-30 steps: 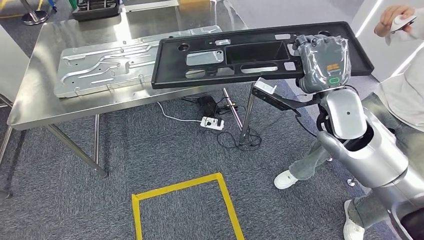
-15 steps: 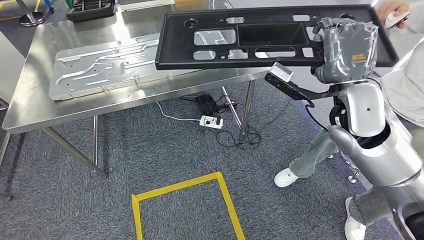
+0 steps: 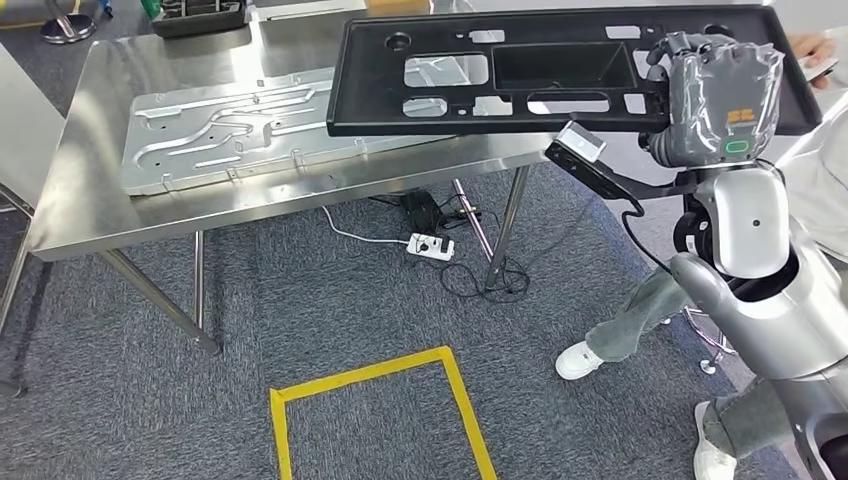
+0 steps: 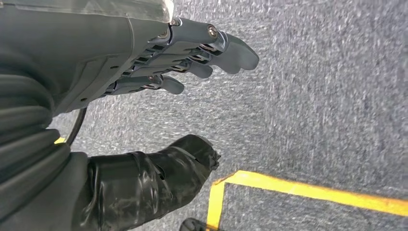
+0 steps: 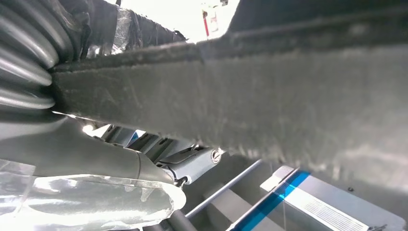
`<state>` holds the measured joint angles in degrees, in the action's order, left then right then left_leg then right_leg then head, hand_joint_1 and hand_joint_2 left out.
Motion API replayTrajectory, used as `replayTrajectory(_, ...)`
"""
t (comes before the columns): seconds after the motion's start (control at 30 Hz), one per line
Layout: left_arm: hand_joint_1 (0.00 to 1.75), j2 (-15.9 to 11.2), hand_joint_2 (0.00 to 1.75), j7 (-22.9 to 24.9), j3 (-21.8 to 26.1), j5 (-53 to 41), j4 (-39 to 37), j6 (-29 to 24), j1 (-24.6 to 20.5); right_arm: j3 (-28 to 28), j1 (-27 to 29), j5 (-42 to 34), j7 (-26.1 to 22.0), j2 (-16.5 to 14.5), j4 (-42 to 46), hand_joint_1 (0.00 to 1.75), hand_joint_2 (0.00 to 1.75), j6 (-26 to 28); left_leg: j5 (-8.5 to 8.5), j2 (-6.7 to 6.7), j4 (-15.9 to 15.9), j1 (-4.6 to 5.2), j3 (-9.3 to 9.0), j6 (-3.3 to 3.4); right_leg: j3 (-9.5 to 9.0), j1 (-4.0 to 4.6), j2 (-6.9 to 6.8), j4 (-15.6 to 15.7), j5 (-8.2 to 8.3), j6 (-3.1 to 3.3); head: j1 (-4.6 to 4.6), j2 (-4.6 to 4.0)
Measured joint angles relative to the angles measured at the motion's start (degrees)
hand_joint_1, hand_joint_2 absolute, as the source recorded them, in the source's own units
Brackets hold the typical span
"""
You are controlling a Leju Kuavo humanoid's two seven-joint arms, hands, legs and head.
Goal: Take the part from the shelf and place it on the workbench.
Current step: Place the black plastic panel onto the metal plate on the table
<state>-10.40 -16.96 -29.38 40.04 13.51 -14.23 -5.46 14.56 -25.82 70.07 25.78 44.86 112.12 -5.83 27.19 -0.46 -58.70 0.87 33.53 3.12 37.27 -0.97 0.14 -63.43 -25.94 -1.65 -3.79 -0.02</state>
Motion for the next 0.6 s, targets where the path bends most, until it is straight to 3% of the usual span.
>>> replayTrajectory(0.07,0.00,-0.01,1.75,-0.06,-0.08,-0.07,0.00,-0.16,-0.03,-0.11,0.36,0.04,0.01,-0.03,-0.02,1.75,1.75,0.44,0.44,-0.04,-0.38,0.22,0.10,-0.34,-1.63,0.20,0.02,3.30,0.39,0.28,0.05,0.00)
replayTrajectory(0.2,0.00,-0.12,1.75,-0.16,-0.39,-0.34,0.00,-0.60,-0.19,-0.14,1.28,0.30,-0.04,-0.05,-0.11,1.75,1.75,0.90,1.32,0.01,-1.16,0.26,0.28,-1.32,-2.29,-0.14,0.07,3.98,0.07,0.99,0.14,0.00)
replayTrajectory(0.27,0.00,-0.21,1.75,-0.20,-0.49,-0.37,0.00,-0.69,-0.33,-0.14,1.40,0.37,-0.03,-0.06,-0.12,1.75,1.75,0.97,3.45,0.07,-5.96,-0.07,2.76,-2.19,-2.88,-0.43,-0.10,4.21,-0.20,1.48,0.32,0.01)
replayTrajectory(0.33,0.00,-0.23,1.75,-0.17,-0.65,-0.39,0.00,-0.74,-0.29,-0.14,1.63,0.40,-0.02,-0.08,-0.12,1.75,1.75,1.06,5.74,0.10,-13.38,-0.60,7.26,-2.84,-3.26,-0.57,-0.20,4.21,-0.62,1.69,0.43,0.00)
replayTrajectory(0.37,0.00,-0.22,1.75,-0.14,-0.72,-0.39,0.00,-0.75,-0.18,-0.14,1.85,0.40,-0.02,-0.09,-0.13,1.75,1.75,1.08,5.82,0.11,-15.68,-0.83,9.00,-3.03,-3.51,-0.62,-0.20,4.20,-0.87,1.66,0.43,0.00)
replayTrajectory(0.4,0.00,-0.22,1.75,-0.12,-0.78,-0.39,0.00,-0.76,-0.07,-0.14,2.07,0.40,-0.02,-0.10,-0.13,1.75,1.75,1.09,4.80,0.11,-15.95,-1.01,9.77,-3.13,-3.86,-0.66,-0.19,4.20,-1.15,1.59,0.43,0.00)
replayTrajectory(0.43,0.00,-0.22,1.75,-0.11,-0.80,-0.39,0.00,-0.76,-0.01,-0.14,2.25,0.40,-0.03,-0.10,-0.13,1.75,1.75,1.09,2.74,0.12,-13.95,-1.12,9.35,-3.13,-4.33,-0.70,-0.18,4.20,-1.49,1.49,0.43,0.00)
replayTrajectory(0.5,0.00,-0.32,1.75,-0.12,-0.81,-0.39,0.00,-0.78,0.00,-0.14,2.38,0.40,-0.03,-0.10,-0.13,1.75,1.75,1.10,-1.89,0.12,-6.39,-1.11,6.34,-2.79,-5.38,-0.73,-0.16,4.28,-2.27,1.12,0.42,0.00)
replayTrajectory(0.53,0.00,-0.41,1.75,-0.13,-0.83,-0.39,0.00,-0.80,-0.02,-0.14,2.36,0.40,-0.03,-0.10,-0.12,1.75,1.75,1.12,-3.04,0.10,-3.10,-0.96,4.85,-2.53,-5.75,-0.68,-0.12,4.37,-2.63,0.83,0.45,0.00)
replayTrajectory(0.6,0.00,-0.54,1.75,-0.13,-0.85,-0.39,0.00,-0.82,-0.07,-0.14,2.40,0.40,-0.02,-0.10,-0.13,1.75,1.75,1.18,-2.91,0.11,-0.28,-0.60,3.41,-1.99,-6.24,-0.60,-0.06,4.71,-2.85,0.12,0.48,0.00)
